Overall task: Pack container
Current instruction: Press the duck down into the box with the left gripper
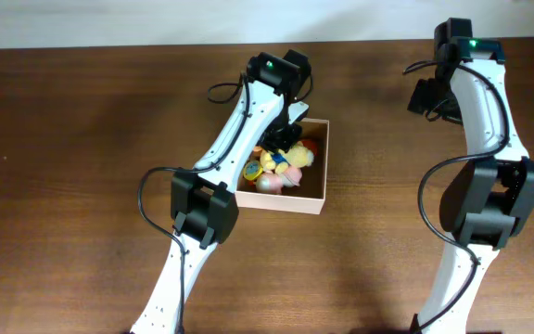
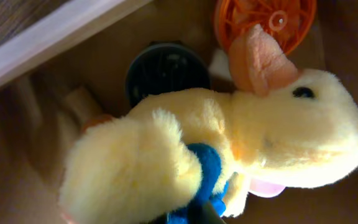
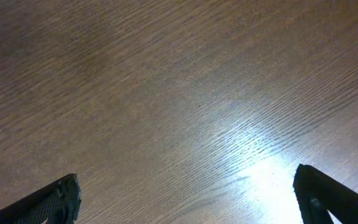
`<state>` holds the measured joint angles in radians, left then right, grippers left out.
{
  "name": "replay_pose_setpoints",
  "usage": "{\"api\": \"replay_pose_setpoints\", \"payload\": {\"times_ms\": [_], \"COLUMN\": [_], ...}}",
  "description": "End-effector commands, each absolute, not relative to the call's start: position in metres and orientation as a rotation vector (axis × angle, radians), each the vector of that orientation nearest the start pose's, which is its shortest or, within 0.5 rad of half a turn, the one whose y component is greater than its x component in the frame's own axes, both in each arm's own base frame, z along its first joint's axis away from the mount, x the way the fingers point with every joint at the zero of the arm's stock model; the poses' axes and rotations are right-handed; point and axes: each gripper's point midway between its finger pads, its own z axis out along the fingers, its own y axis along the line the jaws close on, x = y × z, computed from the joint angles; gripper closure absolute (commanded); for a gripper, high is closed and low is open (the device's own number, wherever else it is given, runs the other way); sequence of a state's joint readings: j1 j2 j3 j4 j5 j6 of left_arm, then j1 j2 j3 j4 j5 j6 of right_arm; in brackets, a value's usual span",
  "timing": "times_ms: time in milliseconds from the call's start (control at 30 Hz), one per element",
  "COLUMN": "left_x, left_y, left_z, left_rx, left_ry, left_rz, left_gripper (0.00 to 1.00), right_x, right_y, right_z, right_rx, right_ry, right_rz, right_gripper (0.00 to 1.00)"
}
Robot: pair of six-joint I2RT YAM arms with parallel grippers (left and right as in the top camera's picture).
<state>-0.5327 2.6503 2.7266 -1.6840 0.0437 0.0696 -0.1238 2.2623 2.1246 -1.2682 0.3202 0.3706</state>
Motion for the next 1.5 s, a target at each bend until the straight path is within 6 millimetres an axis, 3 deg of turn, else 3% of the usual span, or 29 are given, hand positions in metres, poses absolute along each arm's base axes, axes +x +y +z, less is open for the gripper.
{"api": "replay_pose_setpoints", "payload": {"times_ms": [0, 400, 700, 867, 900, 1467], "left_x": [0.406, 0.378, 0.381, 0.382, 0.382, 0.385], "left_y": [-0.26, -0.299, -0.295, -0.294, -0.294, -0.291], "left_z": [0.065, 0.065, 0.065, 0.065, 0.065, 0.071], "left_rx": [0.961, 1.103, 1.098, 1.095, 1.095, 1.085], "left_ry": [3.057, 3.018, 3.013, 3.014, 3.014, 2.999], "left_rz": [-0.06, -0.095, -0.054, -0.055, -0.055, -0.032], "left_gripper": [0.98, 0.98, 0.96, 0.04, 0.01, 0.01], "right_x": [0.468, 0.468, 0.468, 0.468, 0.468, 0.468], "right_y": [-0.114, -0.114, -0.114, -0.114, -0.114, -0.114], "right_z": [0.108, 0.108, 0.108, 0.108, 0.108, 0.108], "right_rx": [0.776, 0.776, 0.776, 0.776, 0.776, 0.776], "right_ry": [2.801, 2.801, 2.801, 2.8, 2.8, 2.801], "right_rz": [-0.437, -0.437, -0.437, -0.437, -0.437, -0.437], "right_gripper": [0.01, 0.01, 0.01, 0.01, 0.01, 0.01]}}
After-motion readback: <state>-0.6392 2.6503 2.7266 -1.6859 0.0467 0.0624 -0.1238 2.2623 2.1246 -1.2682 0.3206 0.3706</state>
